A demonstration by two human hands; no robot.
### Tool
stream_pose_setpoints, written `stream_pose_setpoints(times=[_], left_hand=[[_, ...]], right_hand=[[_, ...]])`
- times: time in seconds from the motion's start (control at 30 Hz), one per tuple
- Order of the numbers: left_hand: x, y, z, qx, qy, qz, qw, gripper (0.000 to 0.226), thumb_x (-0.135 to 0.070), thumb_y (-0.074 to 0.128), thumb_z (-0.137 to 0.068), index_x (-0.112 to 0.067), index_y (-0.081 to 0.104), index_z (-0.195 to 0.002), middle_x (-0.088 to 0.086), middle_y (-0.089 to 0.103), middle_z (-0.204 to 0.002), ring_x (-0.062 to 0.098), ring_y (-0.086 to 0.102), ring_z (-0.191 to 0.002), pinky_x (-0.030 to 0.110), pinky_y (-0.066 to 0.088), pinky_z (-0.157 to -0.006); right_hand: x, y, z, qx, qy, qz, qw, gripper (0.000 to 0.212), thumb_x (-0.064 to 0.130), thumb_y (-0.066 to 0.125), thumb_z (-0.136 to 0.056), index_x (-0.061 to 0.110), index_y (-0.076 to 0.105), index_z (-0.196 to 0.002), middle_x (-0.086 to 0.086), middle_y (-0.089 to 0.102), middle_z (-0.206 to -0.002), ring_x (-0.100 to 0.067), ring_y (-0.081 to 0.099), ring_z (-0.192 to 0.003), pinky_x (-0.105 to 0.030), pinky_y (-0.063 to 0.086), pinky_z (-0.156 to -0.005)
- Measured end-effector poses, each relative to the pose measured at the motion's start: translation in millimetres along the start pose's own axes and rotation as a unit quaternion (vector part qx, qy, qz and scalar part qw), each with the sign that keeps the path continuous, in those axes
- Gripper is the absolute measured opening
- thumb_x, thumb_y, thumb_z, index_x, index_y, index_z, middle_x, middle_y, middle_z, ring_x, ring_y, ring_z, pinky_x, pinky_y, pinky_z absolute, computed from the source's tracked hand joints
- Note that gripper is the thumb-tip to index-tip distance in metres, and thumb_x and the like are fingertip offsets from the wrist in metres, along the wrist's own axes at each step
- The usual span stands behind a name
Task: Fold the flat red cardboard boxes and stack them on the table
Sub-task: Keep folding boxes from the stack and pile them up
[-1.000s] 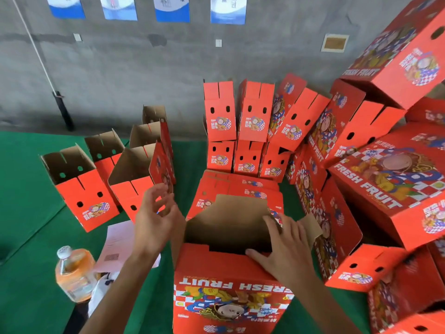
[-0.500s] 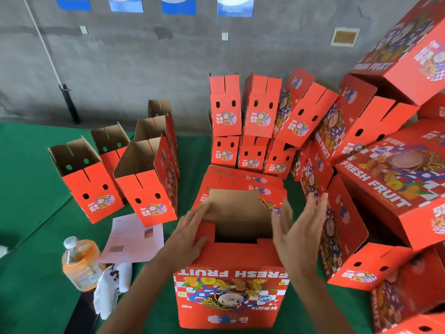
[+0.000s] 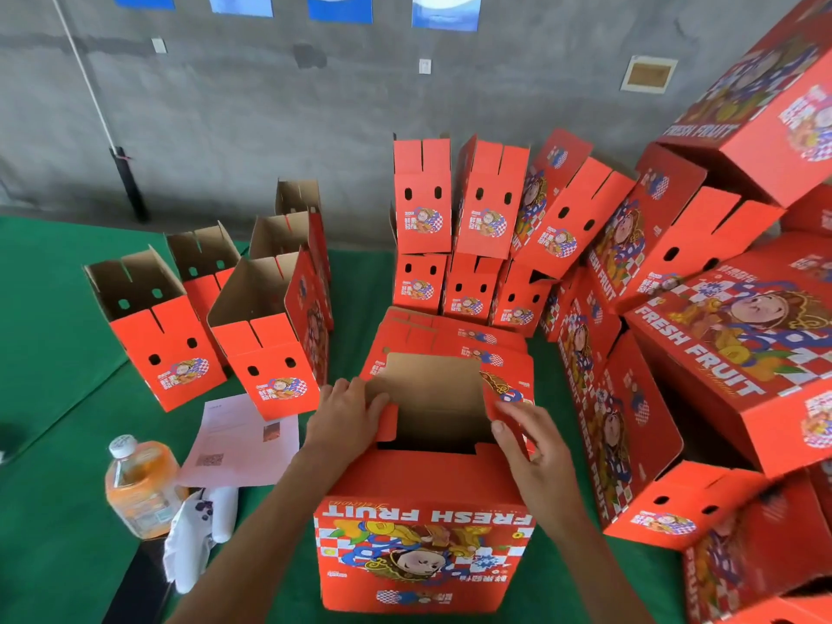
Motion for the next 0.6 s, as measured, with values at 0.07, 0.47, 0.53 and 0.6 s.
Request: stream_pose_setpoints(times=[0.07,0.47,0.53,0.6], left_hand=[[-5,2,-5,-0.011,-0.023,-0.015,1.0,0.043,-0.047,0.046,-0.107,-0.009,0.052,-0.126,0.015,0.057,-0.128,0.035,0.045,-0.128,0.05,0.047,-0.099],[-1,0,12,0.094,0.077,0.293,0.948,0.033,-0.043,0.047,-0.095,-0.028,0.076,-0.09,-0.02,0.066,-0.127,0.001,0.056,-0.121,0.048,0.042,-0.112],[-5,5,16,0.121,0.12,0.119,0.978,0.046,-0.071,0.054,-0.087,-0.043,0.066,-0.121,-0.022,0.058,-0.139,0.0,0.051,-0.128,0.045,0.042,-0.113],[-8,10,16,0.137,0.127,0.004,0.982,0.073,-0.081,0.059,-0.082,-0.046,0.046,-0.145,-0.014,0.047,-0.153,0.012,0.041,-0.142,0.049,0.037,-0.118]], right_hand=[[0,5,3,0.03,-0.014,0.007,0.999,0.03,0.055,0.048,-0.104,0.044,0.073,-0.117,0.017,0.056,-0.141,-0.009,0.05,-0.136,-0.042,0.045,-0.11],[-14,20,-1,0.162,0.075,0.02,0.984,0.043,0.022,0.049,-0.109,0.055,0.054,-0.137,0.035,0.028,-0.156,-0.001,0.017,-0.153,-0.048,0.022,-0.127],[-18,20,-1,0.145,0.099,-0.001,0.984,0.031,0.034,0.048,-0.109,0.054,0.067,-0.124,0.036,0.032,-0.153,0.0,0.024,-0.15,-0.045,0.03,-0.124],[-19,23,-1,0.161,0.095,0.017,0.982,0.022,0.049,0.058,-0.1,0.054,0.066,-0.12,0.036,0.032,-0.152,-0.002,0.03,-0.147,-0.036,0.047,-0.111]])
Point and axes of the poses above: each hand's wrist, its own z-axis away from the middle knuckle, its own y-axis out of the palm, x = y × z, the point moved 6 cm from there along -z, towards the middle knuckle
